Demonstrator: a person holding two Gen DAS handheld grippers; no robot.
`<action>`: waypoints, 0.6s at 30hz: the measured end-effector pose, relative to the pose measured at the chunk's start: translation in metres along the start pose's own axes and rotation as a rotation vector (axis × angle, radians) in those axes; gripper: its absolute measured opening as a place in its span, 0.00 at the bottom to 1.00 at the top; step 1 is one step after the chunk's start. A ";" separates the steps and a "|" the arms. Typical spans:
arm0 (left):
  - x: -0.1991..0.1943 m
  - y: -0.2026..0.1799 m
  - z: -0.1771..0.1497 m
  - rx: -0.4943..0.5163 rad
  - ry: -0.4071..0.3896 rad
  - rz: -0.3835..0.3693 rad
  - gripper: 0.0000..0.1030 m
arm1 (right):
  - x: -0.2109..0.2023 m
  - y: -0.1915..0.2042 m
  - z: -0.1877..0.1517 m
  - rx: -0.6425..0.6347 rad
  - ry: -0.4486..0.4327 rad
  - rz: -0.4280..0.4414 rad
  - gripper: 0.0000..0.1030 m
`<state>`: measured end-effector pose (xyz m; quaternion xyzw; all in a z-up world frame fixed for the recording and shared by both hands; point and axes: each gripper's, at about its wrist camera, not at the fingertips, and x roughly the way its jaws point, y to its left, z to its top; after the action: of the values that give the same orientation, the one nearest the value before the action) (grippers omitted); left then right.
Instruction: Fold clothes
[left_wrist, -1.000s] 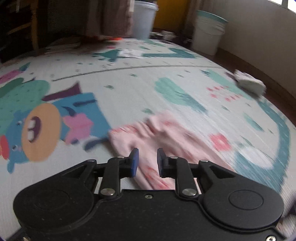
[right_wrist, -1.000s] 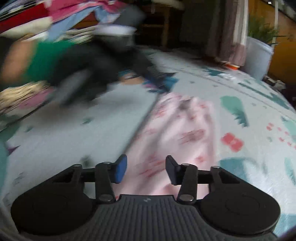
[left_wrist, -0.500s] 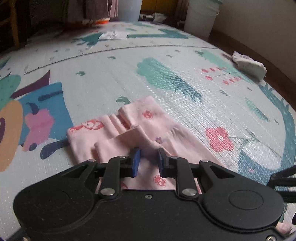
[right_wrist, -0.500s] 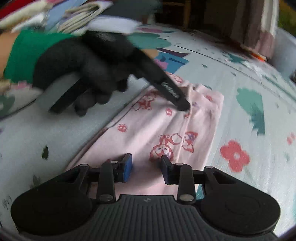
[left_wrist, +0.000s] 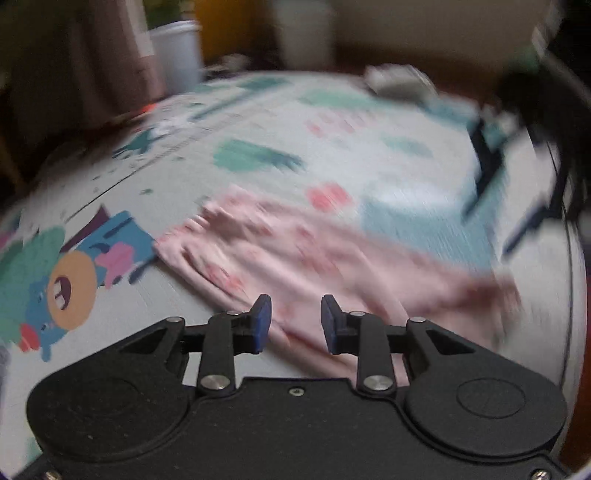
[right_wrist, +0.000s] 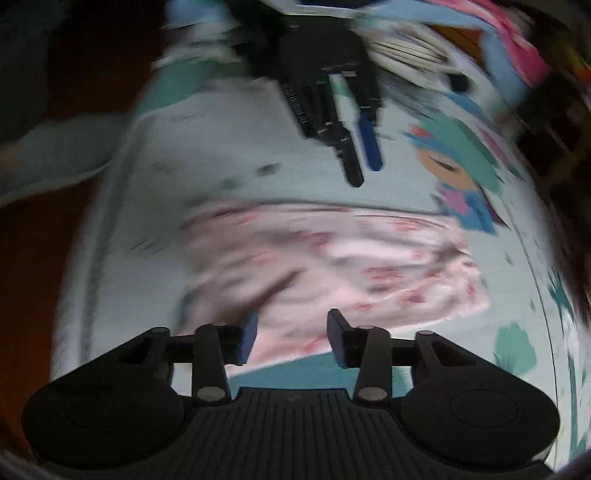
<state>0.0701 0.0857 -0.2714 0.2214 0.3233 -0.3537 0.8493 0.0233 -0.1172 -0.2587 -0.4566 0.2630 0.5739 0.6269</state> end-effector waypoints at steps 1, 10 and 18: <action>-0.004 -0.012 -0.004 0.046 0.012 -0.015 0.27 | 0.000 0.015 -0.004 -0.024 0.002 0.004 0.47; -0.025 -0.103 -0.051 0.578 0.056 -0.074 0.41 | 0.021 0.067 -0.025 0.006 0.035 -0.121 0.50; -0.014 -0.122 -0.065 0.723 0.053 -0.023 0.43 | 0.028 0.065 -0.033 -0.118 -0.001 -0.131 0.54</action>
<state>-0.0540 0.0519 -0.3243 0.5128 0.2017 -0.4486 0.7036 -0.0276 -0.1375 -0.3145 -0.5087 0.1981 0.5462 0.6354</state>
